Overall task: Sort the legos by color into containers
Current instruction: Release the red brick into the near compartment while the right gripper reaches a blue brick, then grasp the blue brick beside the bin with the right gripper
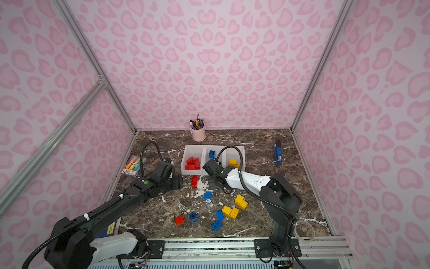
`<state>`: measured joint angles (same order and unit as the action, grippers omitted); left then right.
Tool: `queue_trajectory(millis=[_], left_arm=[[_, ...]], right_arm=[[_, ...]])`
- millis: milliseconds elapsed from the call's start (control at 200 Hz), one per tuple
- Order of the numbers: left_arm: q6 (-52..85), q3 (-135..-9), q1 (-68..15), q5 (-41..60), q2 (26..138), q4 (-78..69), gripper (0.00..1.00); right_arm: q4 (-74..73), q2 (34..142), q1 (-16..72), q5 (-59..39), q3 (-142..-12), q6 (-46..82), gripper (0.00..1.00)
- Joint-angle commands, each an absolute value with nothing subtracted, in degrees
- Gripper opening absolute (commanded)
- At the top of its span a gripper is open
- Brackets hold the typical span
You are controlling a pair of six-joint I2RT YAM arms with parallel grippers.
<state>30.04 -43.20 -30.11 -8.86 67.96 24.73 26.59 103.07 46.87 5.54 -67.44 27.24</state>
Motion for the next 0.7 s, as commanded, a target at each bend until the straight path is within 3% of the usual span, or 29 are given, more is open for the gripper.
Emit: queue_trajectory(millis=[0,515,695], left_arm=[[32.01,-42.3,-30.15,-8.65,66.81,23.99,0.77],[33.57,-40.16,-31.56,-9.34,64.86,23.86,0.76],[33.74,-40.24,-31.88,-9.49,64.9,23.91,0.76]], right_arm=[[24.86,105.29,46.76,2.93,-68.33,23.13,0.68],[23.42,111.17,43.77,1.19,-71.22,19.98,0.65],[23.39,112.13,43.78,1.49,-71.74,19.69,0.61]])
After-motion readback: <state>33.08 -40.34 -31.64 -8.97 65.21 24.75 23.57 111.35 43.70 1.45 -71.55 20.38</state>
